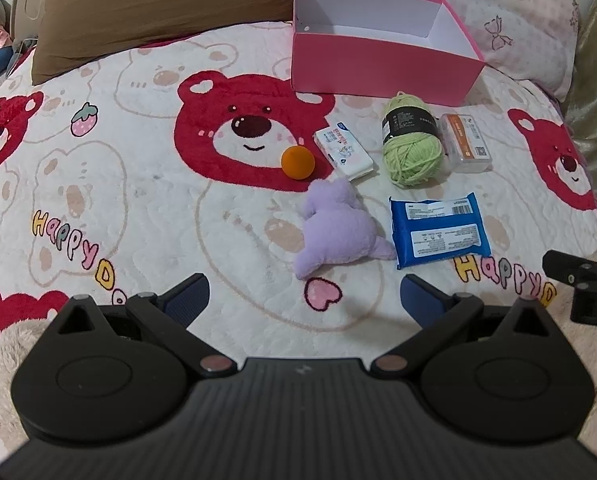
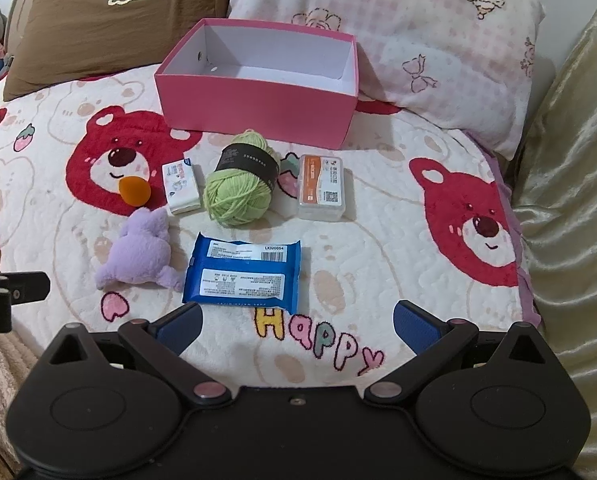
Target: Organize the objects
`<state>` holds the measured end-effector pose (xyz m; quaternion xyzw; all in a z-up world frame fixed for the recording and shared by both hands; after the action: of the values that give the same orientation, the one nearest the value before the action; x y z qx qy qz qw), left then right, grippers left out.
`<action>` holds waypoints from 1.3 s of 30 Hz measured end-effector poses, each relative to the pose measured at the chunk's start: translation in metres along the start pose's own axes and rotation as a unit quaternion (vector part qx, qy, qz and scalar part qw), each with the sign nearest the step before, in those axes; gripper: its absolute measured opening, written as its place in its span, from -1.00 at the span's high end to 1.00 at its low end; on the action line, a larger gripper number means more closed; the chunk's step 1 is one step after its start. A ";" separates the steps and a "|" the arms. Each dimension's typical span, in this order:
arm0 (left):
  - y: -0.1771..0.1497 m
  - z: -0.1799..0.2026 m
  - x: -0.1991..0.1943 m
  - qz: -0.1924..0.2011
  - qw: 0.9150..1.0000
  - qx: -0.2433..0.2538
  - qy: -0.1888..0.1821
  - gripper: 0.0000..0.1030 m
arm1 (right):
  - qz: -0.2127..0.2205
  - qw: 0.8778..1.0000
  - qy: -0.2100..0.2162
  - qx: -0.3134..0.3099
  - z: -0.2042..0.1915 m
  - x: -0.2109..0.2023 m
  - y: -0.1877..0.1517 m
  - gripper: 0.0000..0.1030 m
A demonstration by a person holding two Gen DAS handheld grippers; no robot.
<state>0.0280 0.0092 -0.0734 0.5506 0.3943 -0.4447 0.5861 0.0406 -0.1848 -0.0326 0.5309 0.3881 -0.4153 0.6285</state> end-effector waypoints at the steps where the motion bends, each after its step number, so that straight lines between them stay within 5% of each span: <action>1: 0.000 -0.001 0.000 -0.001 1.000 -0.001 0.001 -1.00 | 0.001 1.000 0.000 -0.002 0.000 -0.001 0.000 -0.99; 30: -0.003 0.007 -0.019 0.021 1.000 0.005 0.017 -1.00 | 0.015 1.000 0.008 -0.015 -0.004 -0.006 0.000 -1.00; 39: 0.002 0.005 -0.017 0.013 1.000 -0.003 -0.011 -1.00 | 0.005 0.999 0.047 -0.021 -0.009 0.002 -0.002 -1.00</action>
<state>0.0250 0.0055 -0.0563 0.5494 0.3821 -0.4415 0.5977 0.0393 -0.1766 -0.0360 0.5384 0.4233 -0.3783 0.6228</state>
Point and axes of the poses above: each gripper's, at about its wrist camera, not at the fingertips, and x roughly the way its jaws point, z to its right, y to its top, the point moved 8 cm from there along x, roughly the way its jaws point, and after that the axes turned 11 degrees about -z, right-handed, at the moved point
